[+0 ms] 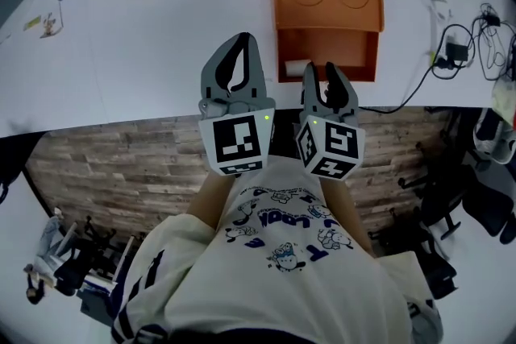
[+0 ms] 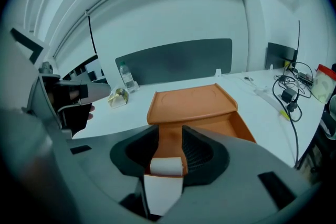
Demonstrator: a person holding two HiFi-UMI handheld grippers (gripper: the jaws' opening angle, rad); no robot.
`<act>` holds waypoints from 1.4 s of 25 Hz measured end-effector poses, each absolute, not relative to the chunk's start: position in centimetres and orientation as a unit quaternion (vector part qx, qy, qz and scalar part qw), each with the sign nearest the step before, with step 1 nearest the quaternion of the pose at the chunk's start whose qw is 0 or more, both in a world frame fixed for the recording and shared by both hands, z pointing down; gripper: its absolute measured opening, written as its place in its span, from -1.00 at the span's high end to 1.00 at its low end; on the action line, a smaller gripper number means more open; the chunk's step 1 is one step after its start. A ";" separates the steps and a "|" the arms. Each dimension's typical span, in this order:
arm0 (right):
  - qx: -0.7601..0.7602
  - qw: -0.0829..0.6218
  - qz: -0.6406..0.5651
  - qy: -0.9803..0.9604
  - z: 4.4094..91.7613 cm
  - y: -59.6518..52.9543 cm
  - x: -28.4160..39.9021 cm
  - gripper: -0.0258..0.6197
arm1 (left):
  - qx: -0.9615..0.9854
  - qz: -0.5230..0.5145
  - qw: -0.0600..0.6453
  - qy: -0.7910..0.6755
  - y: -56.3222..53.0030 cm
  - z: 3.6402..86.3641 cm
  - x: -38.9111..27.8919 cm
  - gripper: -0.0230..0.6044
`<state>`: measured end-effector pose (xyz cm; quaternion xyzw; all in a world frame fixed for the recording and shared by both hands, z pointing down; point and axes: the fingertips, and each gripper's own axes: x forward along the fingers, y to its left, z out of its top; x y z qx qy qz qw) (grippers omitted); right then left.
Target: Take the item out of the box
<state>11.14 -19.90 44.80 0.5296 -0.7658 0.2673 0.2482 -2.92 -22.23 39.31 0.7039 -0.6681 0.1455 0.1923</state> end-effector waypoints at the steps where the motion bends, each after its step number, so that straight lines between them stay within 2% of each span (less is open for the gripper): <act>1: 0.526 0.253 0.270 -0.766 45.1 -19.9 11.0 0.49 | 0.702 0.146 0.196 -0.669 -22.3 39.5 -3.0 0.87; 20: 0.475 0.338 0.314 -0.749 49.6 -19.6 9.6 0.25 | 0.675 0.157 0.238 -0.681 -22.6 43.0 -4.3 0.87; 35: 0.442 0.389 0.330 -0.737 52.1 -19.0 9.4 0.15 | 0.657 0.166 0.260 -0.688 -22.5 44.9 -4.8 0.87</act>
